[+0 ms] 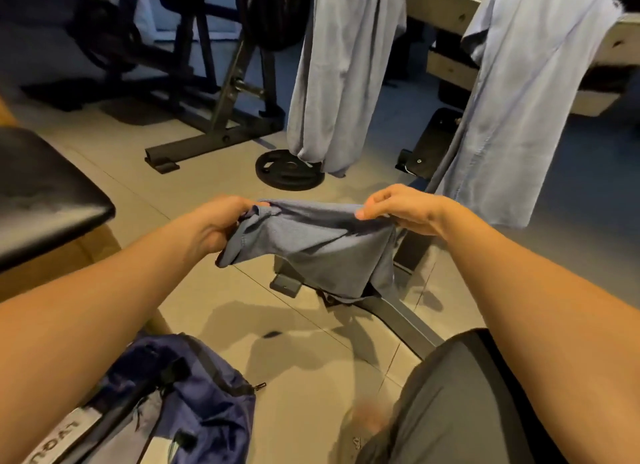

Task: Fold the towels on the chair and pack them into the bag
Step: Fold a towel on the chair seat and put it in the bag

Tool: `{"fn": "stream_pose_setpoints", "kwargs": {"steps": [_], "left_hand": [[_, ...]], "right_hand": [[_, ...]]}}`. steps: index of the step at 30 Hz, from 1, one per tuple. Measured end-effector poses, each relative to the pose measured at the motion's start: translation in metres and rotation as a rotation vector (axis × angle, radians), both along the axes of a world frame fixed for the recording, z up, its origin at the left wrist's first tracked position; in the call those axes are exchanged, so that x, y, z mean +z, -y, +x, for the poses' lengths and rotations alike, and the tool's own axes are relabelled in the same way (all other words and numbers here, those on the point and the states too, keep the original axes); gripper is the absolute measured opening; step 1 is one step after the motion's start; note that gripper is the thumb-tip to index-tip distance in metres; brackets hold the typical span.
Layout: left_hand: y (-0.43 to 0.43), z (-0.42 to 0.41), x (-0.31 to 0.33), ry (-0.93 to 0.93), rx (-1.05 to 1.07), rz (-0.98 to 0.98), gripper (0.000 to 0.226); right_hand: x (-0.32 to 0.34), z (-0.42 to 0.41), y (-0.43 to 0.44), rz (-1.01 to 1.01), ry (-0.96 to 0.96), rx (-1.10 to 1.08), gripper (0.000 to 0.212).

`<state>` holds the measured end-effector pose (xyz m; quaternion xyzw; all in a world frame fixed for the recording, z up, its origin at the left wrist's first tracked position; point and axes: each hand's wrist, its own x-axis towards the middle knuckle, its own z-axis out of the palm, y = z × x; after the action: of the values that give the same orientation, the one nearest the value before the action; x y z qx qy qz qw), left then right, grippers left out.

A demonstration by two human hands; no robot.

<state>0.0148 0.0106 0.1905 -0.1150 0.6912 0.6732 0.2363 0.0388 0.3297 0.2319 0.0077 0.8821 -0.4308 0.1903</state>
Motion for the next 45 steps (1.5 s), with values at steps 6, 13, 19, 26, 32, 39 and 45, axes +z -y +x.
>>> {"fn": "stream_pose_setpoints", "kwargs": {"steps": [6,13,19,26,32,39,45], "left_hand": [[-0.021,0.003,-0.001,-0.035,-0.18,0.01,0.058],[-0.032,0.003,0.017,-0.213,-0.114,-0.013,0.034],[0.025,-0.001,0.044,-0.381,0.161,-0.107,0.026],[0.092,0.023,0.066,-0.518,0.4,-0.19,0.026],[0.117,0.057,0.084,-0.53,0.227,-0.35,0.02],[0.135,0.092,0.113,-0.466,-0.137,-0.333,0.032],[0.157,0.112,0.103,-0.353,-0.109,-0.169,0.027]], "right_hand": [[0.028,0.001,-0.01,-0.335,-0.394,-0.28,0.007],[0.043,-0.002,0.018,-0.214,-0.379,-0.161,0.007],[0.03,-0.008,0.034,-0.149,-0.103,0.005,0.006],[0.032,-0.013,0.068,-0.069,-0.043,0.14,0.017],[0.052,-0.008,0.145,-0.126,-0.283,0.177,0.031],[0.07,0.018,0.252,-0.323,-0.478,0.312,0.013],[0.065,0.033,0.304,-0.343,-0.472,0.344,0.022]]}}
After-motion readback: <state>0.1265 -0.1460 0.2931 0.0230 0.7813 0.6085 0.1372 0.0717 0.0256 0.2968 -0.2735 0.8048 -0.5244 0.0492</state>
